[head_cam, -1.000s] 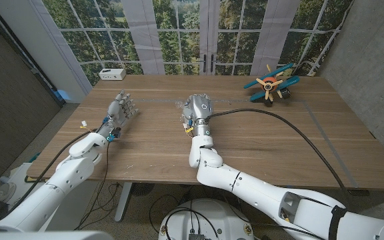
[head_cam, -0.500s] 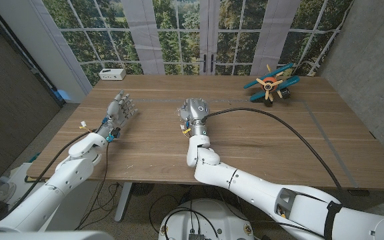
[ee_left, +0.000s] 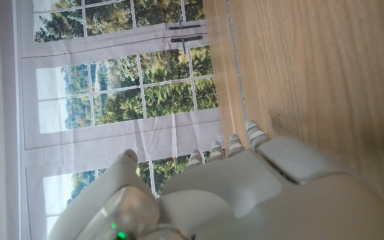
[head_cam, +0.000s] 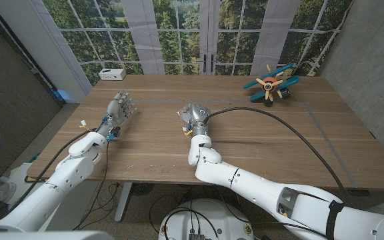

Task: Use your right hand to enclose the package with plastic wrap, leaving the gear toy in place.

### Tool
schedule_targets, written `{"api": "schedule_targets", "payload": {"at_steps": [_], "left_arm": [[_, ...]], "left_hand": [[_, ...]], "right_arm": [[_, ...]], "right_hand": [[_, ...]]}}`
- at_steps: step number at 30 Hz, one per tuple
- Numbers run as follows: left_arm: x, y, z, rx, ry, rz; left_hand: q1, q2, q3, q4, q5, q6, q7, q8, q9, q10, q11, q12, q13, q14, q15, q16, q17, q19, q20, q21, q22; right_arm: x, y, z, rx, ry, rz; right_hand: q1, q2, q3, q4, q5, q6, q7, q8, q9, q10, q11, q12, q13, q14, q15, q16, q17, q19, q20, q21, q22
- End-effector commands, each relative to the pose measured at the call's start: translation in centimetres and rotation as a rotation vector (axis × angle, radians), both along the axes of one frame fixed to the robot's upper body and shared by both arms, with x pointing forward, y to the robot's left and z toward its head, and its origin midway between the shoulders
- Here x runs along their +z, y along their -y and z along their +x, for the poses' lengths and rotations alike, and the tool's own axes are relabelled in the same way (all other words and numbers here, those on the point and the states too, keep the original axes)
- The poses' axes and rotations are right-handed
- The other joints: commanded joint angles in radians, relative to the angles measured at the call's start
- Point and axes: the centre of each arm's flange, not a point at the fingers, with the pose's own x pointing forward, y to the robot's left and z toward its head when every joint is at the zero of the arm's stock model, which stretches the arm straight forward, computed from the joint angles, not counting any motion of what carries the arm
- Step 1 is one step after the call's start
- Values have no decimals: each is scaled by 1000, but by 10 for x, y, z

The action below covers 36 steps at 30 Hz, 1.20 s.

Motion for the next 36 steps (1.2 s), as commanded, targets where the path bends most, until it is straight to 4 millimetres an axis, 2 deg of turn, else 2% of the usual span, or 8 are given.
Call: {"api": "schedule_targets", "payload": {"at_steps": [1, 8, 14, 19, 24, 29, 35, 36], "left_arm": [[3, 3, 6, -8, -4, 5], [4, 5, 7, -8, -5, 4], [3, 5, 6, -7, -6, 1], [2, 6, 5, -2, -8, -1], [2, 6, 5, -3, -9, 1], [3, 7, 5, -5, -8, 2], [4, 7, 6, -5, -8, 2], [4, 7, 6, -4, -9, 2]], "left_hand": [[12, 1, 9, -1, 0, -72, -3, 1, 4, -79, 0, -1, 5, 3, 4, -2, 2, 5, 0, 4, 4], [12, 1, 10, -1, 0, -73, -2, 1, 4, -79, 0, -1, 5, 3, 4, -2, 2, 5, 0, 4, 4], [12, 2, 10, -1, 0, -72, -2, 2, 4, -79, -1, -1, 5, 3, 4, -2, 2, 5, 0, 4, 4], [12, 2, 11, -1, 0, -72, -3, 2, 4, -79, -1, -1, 5, 4, 4, -2, 2, 6, 0, 4, 4], [13, 2, 11, -1, 0, -72, -2, 2, 4, -77, 0, 0, 5, 4, 3, -2, 2, 6, 0, 4, 4], [13, 3, 12, -2, 0, -72, -3, 1, 4, -77, 0, 0, 5, 5, 3, -2, 2, 6, 0, 4, 4], [13, 3, 13, -2, 0, -72, -2, 2, 4, -76, 0, 0, 5, 5, 2, -2, 2, 7, 0, 4, 4], [13, 3, 13, -2, 0, -72, -2, 2, 4, -77, 0, 0, 5, 4, 1, -2, 2, 7, 0, 4, 4]], "right_arm": [[-8, 13, 3, 32, -81, 40], [-5, 18, 2, 118, -67, 59], [-3, 18, 1, 184, -75, 14], [-4, 16, 2, 215, -68, -53], [-6, 15, 1, 250, -45, -101], [-5, 13, 2, 300, -41, -157], [-8, 10, 7, 350, -121, -243], [-8, 10, 9, 360, -150, -259]], "right_hand": [[-63, -7, -12, 31, -3, -14, 10, -28, 2, -5, 25, -11, -3, -8, -28, -10, -1, -11, 19, -8, 2], [-243, -55, -81, 90, -6, -194, 3, -148, 7, -108, 76, -51, 5, -63, 20, -42, 5, -52, 51, -25, 6], [-310, -79, -114, 76, -1, -440, -17, -239, 14, -265, 76, -102, 16, -153, 39, -73, 18, -75, 63, -34, 7], [-292, -86, -109, 44, 3, -521, -43, -239, 14, -343, 56, -123, 14, -201, 24, -93, 13, -71, 62, -33, 7], [-213, -76, -68, -25, 9, -592, -88, -238, 9, -387, 12, -128, 1, -249, -23, -126, -28, -65, 48, -35, 4], [-203, -85, -60, -48, 9, -672, -82, -238, 6, -482, -8, -140, -13, -348, -40, -154, -61, -99, 36, -52, 2], [-264, -45, -73, -14, 12, -721, -72, -231, 2, -603, -9, -138, -37, -505, -43, -154, -101, -192, 29, -84, -3], [-313, -6, -77, 23, 11, -730, -70, -229, 2, -625, -21, -133, -44, -541, -44, -150, -110, -238, 25, -93, -4]]}}
